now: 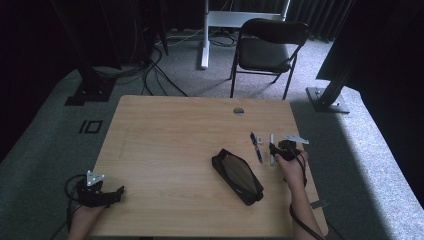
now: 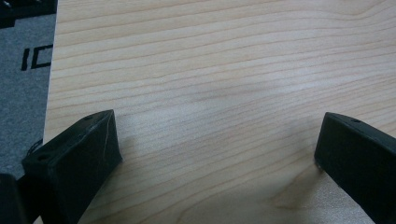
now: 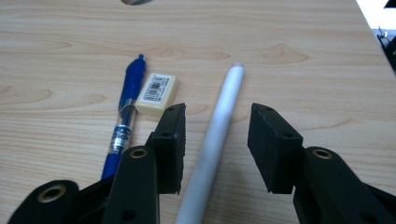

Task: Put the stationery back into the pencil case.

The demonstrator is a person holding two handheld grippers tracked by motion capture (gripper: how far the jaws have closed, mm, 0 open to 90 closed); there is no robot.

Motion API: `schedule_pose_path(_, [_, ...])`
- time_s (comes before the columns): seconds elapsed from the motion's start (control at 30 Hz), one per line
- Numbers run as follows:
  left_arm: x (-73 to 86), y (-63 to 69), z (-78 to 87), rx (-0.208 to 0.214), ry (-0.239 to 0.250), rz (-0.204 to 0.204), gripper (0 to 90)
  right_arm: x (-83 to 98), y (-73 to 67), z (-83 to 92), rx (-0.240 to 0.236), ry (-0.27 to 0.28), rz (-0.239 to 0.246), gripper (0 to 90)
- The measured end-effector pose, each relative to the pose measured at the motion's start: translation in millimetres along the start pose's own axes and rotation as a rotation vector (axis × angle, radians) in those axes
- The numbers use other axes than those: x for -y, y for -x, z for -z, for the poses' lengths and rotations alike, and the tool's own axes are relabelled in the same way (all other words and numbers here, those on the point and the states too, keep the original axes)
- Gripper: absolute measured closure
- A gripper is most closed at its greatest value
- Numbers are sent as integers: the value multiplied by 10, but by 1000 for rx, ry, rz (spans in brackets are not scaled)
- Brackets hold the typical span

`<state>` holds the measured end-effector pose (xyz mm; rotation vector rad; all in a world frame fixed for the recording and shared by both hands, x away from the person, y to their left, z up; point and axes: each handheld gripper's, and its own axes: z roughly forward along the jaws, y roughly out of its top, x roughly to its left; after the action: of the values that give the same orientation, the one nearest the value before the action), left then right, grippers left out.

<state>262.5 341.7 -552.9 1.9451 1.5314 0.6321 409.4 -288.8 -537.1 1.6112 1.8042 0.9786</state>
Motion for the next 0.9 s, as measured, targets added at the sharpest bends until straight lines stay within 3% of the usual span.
schedule_pose_path(0.33, [0, -1, 1, 0, -1, -1, 2, 47, -43, -95, 20, -45, 21, 603])
schedule_pose_path(0.7, [0, 0, 0, 0, 0, 0, 2, 55, -35, -150, 32, -71, 8, 646])
schedule_pose_path(0.9, [0, 1, 0, 0, 0, 0, 2, 48, -41, -156, 69, -75, 28, 736])
